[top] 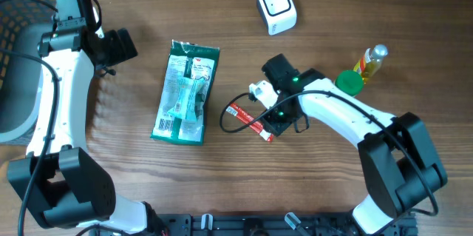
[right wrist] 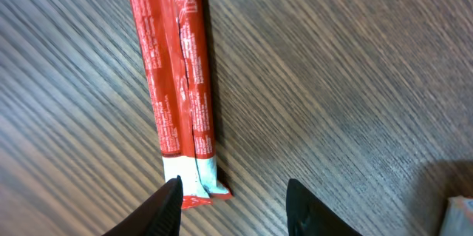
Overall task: Scan the item barcode
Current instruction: 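Pull the red strips rightward off the gloves pack, then carry the red strips up to the scanner with the right gripper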
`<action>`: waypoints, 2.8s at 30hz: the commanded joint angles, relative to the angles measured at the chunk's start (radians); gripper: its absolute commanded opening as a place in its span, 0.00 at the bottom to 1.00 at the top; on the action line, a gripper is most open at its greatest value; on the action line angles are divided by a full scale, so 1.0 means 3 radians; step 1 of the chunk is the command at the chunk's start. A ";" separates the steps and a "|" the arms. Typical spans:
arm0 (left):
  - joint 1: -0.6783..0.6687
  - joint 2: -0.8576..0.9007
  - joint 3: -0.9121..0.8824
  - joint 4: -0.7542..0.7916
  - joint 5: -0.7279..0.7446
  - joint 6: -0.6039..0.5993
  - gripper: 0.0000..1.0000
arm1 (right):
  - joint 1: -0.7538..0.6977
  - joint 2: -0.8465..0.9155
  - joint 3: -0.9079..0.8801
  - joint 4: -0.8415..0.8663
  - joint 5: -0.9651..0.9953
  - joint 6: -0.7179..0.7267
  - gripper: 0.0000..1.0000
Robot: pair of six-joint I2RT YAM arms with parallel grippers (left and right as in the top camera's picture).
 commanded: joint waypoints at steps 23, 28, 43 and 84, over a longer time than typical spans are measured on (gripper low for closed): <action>0.0011 -0.0006 0.0024 0.0009 0.0025 -0.0006 1.00 | 0.0009 -0.0067 -0.0470 0.0643 0.0169 0.0226 0.04; 0.0011 -0.0006 0.0024 0.0009 0.0025 -0.0006 1.00 | 0.0009 -0.0337 -0.0309 0.0670 0.0179 0.0219 0.04; 0.0011 -0.0006 0.0024 0.0009 0.0025 -0.0006 1.00 | 0.0009 -0.0409 -0.0310 0.0646 0.0178 0.0230 0.04; 0.0011 -0.0006 0.0024 0.0009 0.0025 -0.0006 1.00 | 0.0006 -0.0562 0.1966 -0.1221 0.0392 -0.0216 0.04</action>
